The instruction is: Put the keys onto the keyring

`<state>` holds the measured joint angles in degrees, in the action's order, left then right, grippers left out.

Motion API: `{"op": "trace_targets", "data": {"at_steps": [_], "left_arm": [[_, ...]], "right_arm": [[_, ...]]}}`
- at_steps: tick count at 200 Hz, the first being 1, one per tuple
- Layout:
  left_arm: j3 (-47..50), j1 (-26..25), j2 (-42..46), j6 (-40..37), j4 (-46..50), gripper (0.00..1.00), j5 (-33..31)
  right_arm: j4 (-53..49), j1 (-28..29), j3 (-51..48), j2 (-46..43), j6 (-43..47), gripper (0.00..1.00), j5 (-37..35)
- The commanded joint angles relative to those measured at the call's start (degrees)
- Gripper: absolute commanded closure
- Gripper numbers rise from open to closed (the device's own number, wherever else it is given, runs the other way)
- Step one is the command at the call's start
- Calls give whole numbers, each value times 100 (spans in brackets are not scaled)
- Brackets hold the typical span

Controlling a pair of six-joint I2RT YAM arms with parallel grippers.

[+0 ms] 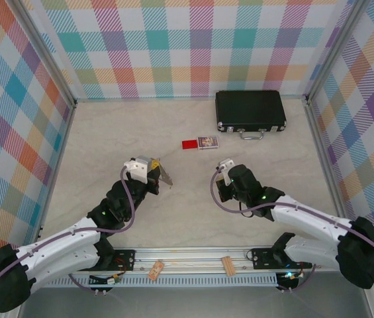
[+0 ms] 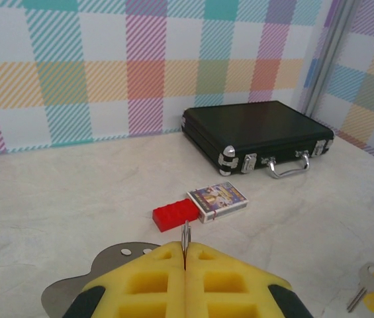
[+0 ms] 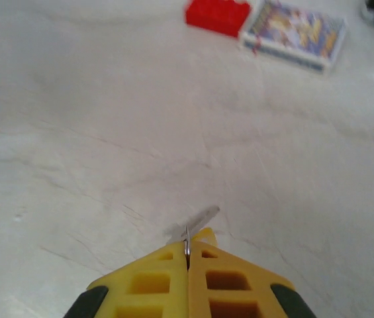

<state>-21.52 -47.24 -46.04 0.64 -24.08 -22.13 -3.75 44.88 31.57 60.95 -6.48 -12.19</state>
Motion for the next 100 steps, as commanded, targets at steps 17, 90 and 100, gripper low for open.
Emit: {"op": "trace_targets", "data": {"at_steps": [17,90,100], "left_arm": [[-45,-46,-156,-3,-438,100,549],[-72,-41,-340,-181,-605,100,1297],[-72,-46,-368,-237,-652,100,1478]], "right_arm": [[574,21,-74,-429,792,100,820],[1278,-58,-155,-417,1062,100,1747],[1407,-67,-165,-402,1138,100,1804]]}}
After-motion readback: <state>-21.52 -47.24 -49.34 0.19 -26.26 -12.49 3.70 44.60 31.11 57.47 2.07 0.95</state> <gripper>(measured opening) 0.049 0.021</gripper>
